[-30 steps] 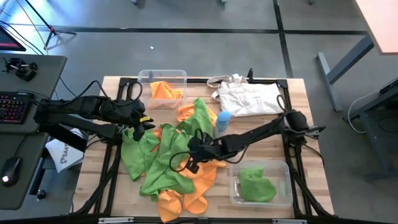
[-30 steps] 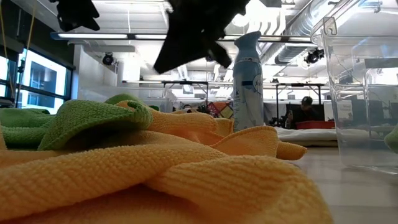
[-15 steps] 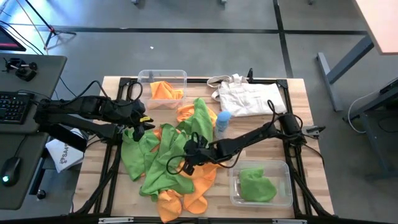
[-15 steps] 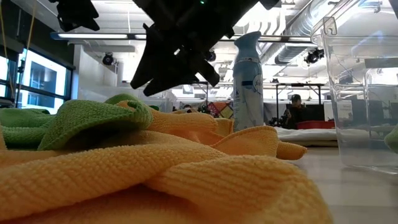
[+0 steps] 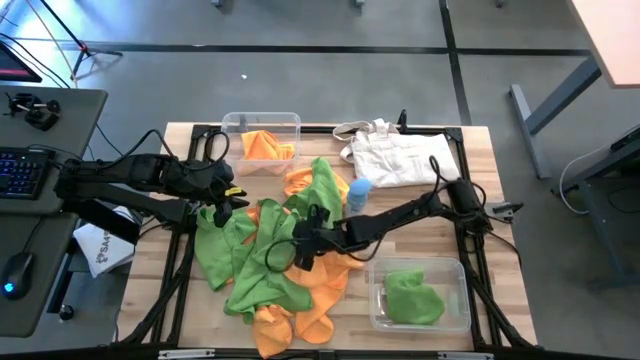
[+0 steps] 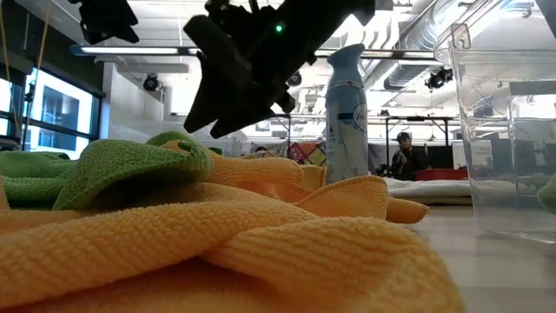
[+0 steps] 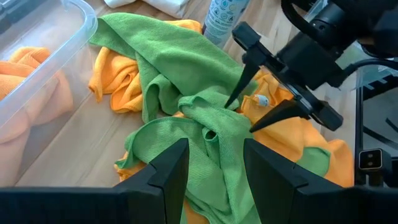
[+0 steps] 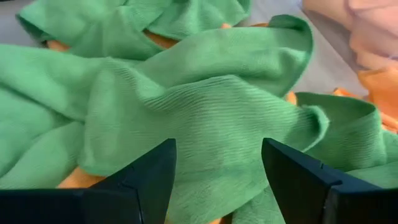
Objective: Sort microfiber towel by color & place in baskets
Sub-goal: Put the green microfiber towel into the bottom transparent bin
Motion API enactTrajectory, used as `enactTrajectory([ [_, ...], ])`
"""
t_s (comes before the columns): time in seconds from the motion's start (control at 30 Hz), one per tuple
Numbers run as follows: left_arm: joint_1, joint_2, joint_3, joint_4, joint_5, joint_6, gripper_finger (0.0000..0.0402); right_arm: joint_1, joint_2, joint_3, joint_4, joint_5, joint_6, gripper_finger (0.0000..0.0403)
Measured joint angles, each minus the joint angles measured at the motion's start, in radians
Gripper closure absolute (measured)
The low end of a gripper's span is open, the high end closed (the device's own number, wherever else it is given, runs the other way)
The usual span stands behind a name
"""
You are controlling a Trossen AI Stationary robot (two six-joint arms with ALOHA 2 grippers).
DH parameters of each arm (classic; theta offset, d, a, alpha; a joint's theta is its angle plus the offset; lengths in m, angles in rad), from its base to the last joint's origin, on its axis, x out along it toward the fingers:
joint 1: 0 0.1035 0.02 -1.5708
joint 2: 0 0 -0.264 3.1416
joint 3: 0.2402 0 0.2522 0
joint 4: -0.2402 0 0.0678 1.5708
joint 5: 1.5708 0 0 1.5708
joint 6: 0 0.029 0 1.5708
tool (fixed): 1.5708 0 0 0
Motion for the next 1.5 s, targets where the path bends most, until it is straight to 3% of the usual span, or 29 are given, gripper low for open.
enactTrajectory([
  [0.23, 0.0, 0.0, 0.0, 0.0, 0.0, 0.0, 0.0259, -0.012, 0.038, 0.0, 0.018, -0.096, -0.055, 0.0169],
  [0.53, 0.0, 0.0, 0.0, 0.002, 0.0, 0.0, 0.0259, -0.01, 0.05, 0.0, 0.02, -0.092, -0.072, 0.0179],
  [0.67, 0.0, 0.0, 0.0, 0.002, 0.0, -0.001, 0.0259, -0.01, 0.05, 0.0, 0.007, -0.104, -0.072, 0.0231],
  [0.9, 0.0, 0.0, 0.0, 0.002, 0.0, -0.001, 0.0259, -0.009, 0.05, 0.0, 0.003, -0.106, -0.003, 0.0383],
  [1.07, 0.0, 0.0, 0.0, 0.002, 0.0, 0.0, 0.0259, -0.009, 0.035, 0.011, -0.016, -0.112, 0.096, 0.0385],
  [1.23, 0.0, 0.0, 0.0, 0.002, 0.0, 0.0, 0.0259, -0.001, 0.016, 0.133, -0.136, -0.104, 0.062, 0.0397],
  [1.5, 0.0, 0.0, 0.0, 0.001, 0.0, 0.002, 0.0259, 0.024, 0.012, 0.471, -0.496, 0.033, -0.028, 0.04],
])
